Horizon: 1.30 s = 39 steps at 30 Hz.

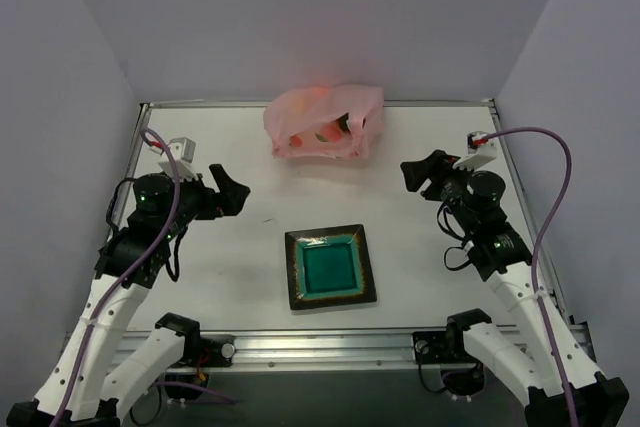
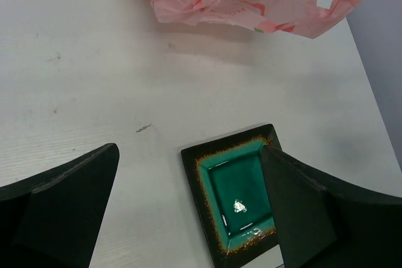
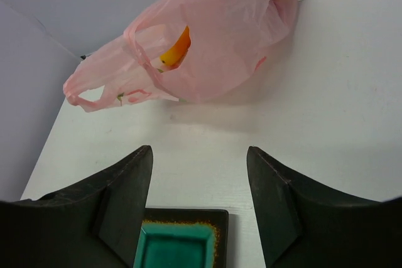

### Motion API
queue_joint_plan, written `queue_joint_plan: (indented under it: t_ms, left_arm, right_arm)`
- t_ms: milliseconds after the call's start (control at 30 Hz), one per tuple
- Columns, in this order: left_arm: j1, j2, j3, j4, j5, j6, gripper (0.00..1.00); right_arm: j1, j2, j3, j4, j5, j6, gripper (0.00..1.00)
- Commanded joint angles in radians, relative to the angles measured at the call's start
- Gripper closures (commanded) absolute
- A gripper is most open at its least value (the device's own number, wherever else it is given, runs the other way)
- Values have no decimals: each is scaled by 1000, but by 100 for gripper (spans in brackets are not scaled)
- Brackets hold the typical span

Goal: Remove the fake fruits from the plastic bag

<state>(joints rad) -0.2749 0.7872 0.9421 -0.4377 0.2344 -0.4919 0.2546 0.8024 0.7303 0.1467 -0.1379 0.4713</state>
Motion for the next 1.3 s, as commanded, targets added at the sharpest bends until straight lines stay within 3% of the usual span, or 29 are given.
queue_joint_plan:
  t_ms: [0,100,200,233,267,333,400,467,600,833,933,1067,1167,1200,1267]
  left_arm:
    - [-1,38,-14,112,-26,-59,6]
    - [2,72,-45,255,45,-115,6]
    - [0,162,-23,292,88,-146,6]
    - [-1,182,-19,298,92,-160,0]
    - [-1,201,-16,330,100,-171,8]
    - [-7,254,-17,390,89,-218,12]
    - [-41,291,4,465,7,-226,12]
    - [-107,369,53,440,-122,-177,11]
    - [-191,533,178,386,-239,-61,8]
    - [-205,770,362,338,-389,44,8]
    - [-205,820,412,318,-450,71,17]
    - [-204,859,440,336,-494,98,44]
    - [-204,883,460,344,-481,105,69]
    - [-202,880,460,346,-475,99,86]
    - [-205,862,443,367,-465,92,97]
  right_arm:
    - [-3,32,-3,91,-21,26,44]
    - [6,58,20,91,-60,18,48]
    - [20,37,3,93,-63,18,48]
    - [23,35,-3,94,-65,18,48]
    - [26,34,-15,99,-66,20,48]
    - [38,50,-26,131,-87,29,46]
    - [54,72,-35,177,-107,41,43]
    - [93,107,-25,189,-109,35,39]
    - [149,161,-14,208,-63,-16,30]
    - [178,380,111,240,-31,-77,22]
    - [178,474,191,232,6,-109,22]
    - [179,578,280,223,41,-143,24]
    - [178,656,340,232,75,-167,25]
    - [178,703,359,226,80,-174,28]
    - [178,747,414,209,83,-187,34]
